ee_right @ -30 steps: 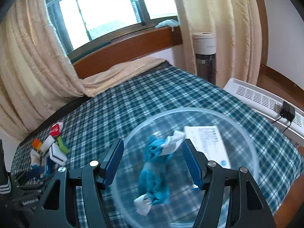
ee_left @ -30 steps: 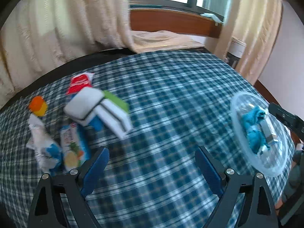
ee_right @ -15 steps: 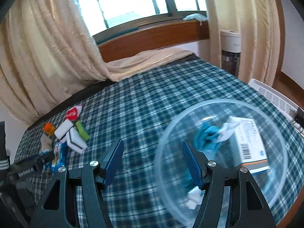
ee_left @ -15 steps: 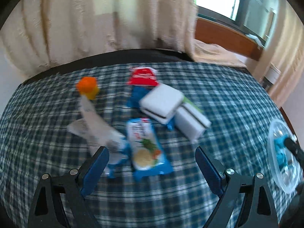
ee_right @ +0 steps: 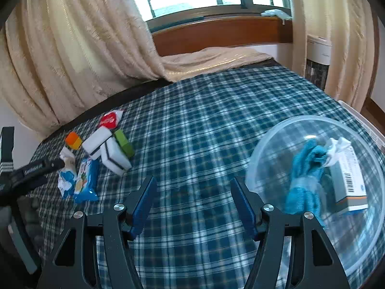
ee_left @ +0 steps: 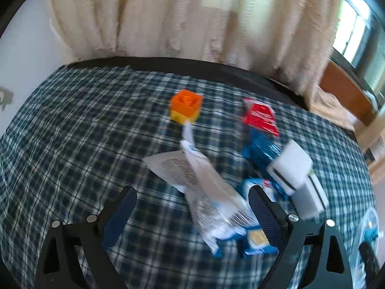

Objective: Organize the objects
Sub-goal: 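Move the left gripper to the white snack bag and grasp it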

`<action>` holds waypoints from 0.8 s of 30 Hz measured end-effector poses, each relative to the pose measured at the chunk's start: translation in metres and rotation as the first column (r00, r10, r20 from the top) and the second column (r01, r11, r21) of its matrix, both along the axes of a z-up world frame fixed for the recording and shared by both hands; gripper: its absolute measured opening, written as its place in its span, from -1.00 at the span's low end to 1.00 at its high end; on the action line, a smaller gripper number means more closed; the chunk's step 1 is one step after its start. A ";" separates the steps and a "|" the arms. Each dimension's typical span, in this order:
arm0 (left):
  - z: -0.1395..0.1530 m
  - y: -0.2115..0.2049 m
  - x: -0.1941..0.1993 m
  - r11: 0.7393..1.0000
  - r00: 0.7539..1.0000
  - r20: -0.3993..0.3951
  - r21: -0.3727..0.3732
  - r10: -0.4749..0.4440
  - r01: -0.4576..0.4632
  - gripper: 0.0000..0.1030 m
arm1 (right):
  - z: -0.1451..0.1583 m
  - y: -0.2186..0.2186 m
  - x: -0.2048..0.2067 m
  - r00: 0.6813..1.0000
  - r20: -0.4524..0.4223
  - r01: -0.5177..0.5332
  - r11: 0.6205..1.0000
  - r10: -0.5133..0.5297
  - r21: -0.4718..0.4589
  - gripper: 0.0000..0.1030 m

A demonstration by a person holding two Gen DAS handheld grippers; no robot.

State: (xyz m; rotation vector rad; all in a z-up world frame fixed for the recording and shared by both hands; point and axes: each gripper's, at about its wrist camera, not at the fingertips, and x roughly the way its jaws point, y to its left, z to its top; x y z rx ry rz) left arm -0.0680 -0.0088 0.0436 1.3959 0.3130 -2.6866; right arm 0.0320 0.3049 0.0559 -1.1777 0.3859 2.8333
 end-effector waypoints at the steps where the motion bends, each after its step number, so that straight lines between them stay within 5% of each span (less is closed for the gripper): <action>1: -0.003 -0.005 -0.003 1.000 1.000 0.006 0.013 0.020 -0.020 0.87 | -0.001 -0.003 -0.001 1.000 0.003 -0.006 1.000 0.006 0.000 0.27; 16: -0.029 -0.029 -0.021 0.979 0.994 0.091 0.192 0.057 -0.074 0.95 | -0.023 -0.028 -0.017 0.996 0.062 -0.067 0.998 0.067 -0.012 0.27; 24: -0.029 -0.019 -0.018 0.990 0.997 0.070 0.139 0.028 -0.038 0.92 | -0.029 -0.035 -0.020 0.994 0.080 -0.075 0.997 0.077 -0.017 0.27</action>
